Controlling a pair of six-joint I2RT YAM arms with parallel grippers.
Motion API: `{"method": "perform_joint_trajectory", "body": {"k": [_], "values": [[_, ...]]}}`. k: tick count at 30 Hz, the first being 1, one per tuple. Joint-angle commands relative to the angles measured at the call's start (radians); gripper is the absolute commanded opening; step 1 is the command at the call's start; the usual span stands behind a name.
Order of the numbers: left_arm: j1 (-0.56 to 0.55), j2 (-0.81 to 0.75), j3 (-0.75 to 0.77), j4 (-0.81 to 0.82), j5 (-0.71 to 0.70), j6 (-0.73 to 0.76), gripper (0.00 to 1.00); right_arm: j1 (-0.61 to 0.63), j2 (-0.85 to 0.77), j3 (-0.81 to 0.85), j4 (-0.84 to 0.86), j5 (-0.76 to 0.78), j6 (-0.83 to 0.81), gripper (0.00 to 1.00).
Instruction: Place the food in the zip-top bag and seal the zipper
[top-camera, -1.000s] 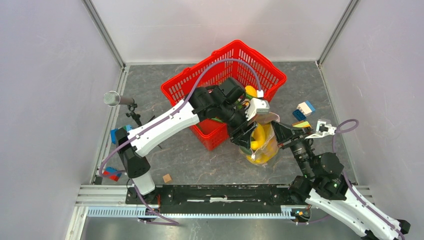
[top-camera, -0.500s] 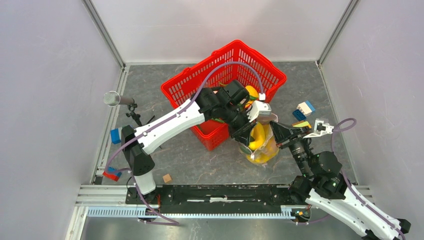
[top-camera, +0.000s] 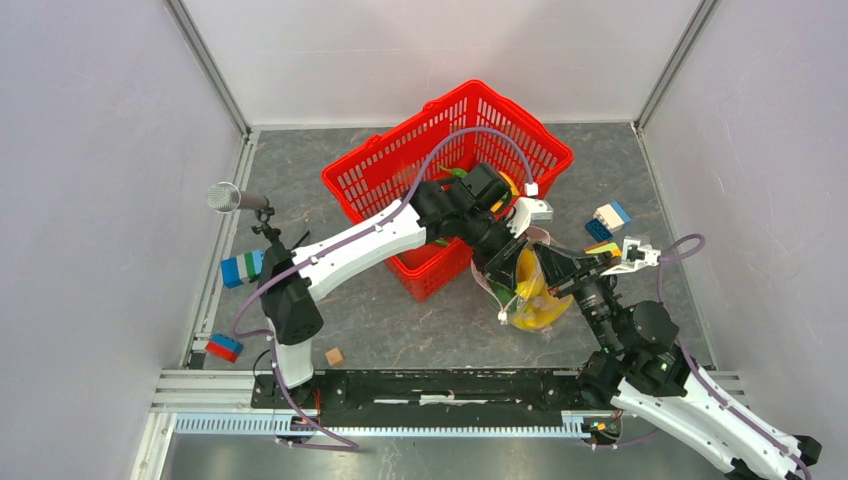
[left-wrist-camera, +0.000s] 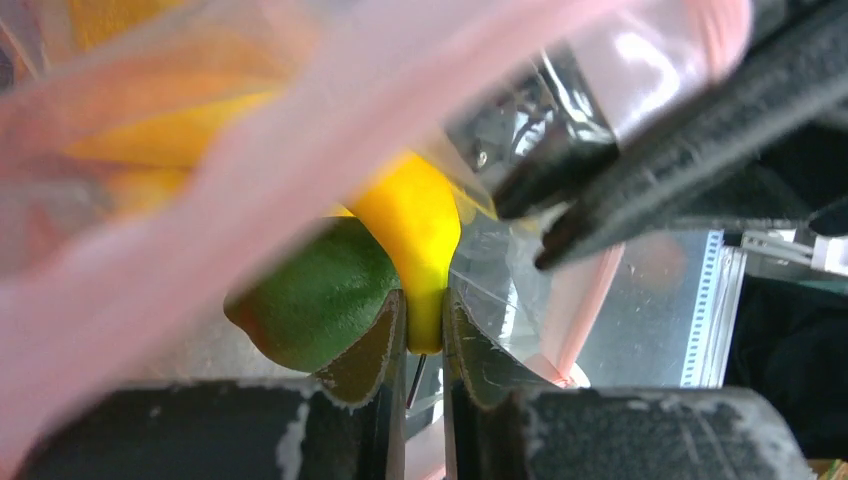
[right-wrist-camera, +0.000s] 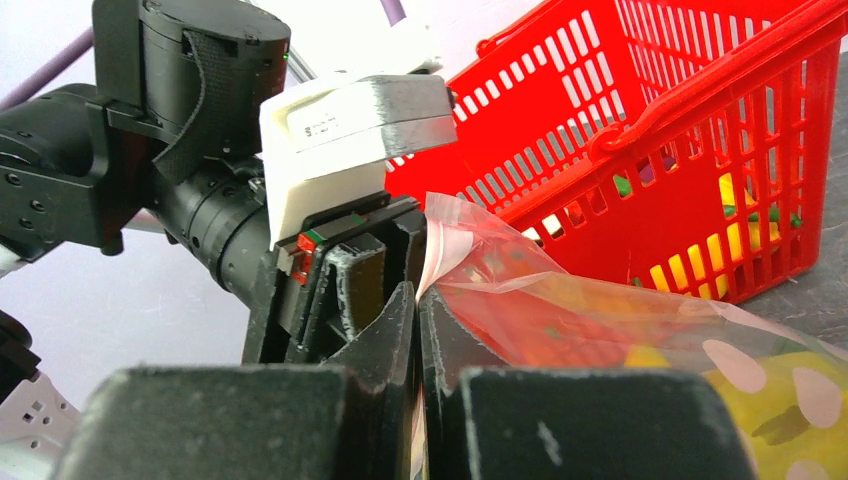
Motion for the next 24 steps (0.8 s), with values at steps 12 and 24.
{"method": "perform_joint_trajectory", "body": {"k": [12, 24], "values": [[-0.012, -0.086, -0.104, 0.153, 0.120, -0.056, 0.55, 0.003, -0.080, -0.031, 0.023, 0.136, 0.067, 0.05], [-0.007, -0.267, -0.060, 0.239, -0.096, -0.047, 0.79, 0.004, -0.106, -0.006, -0.051, 0.160, 0.056, 0.06]]}}
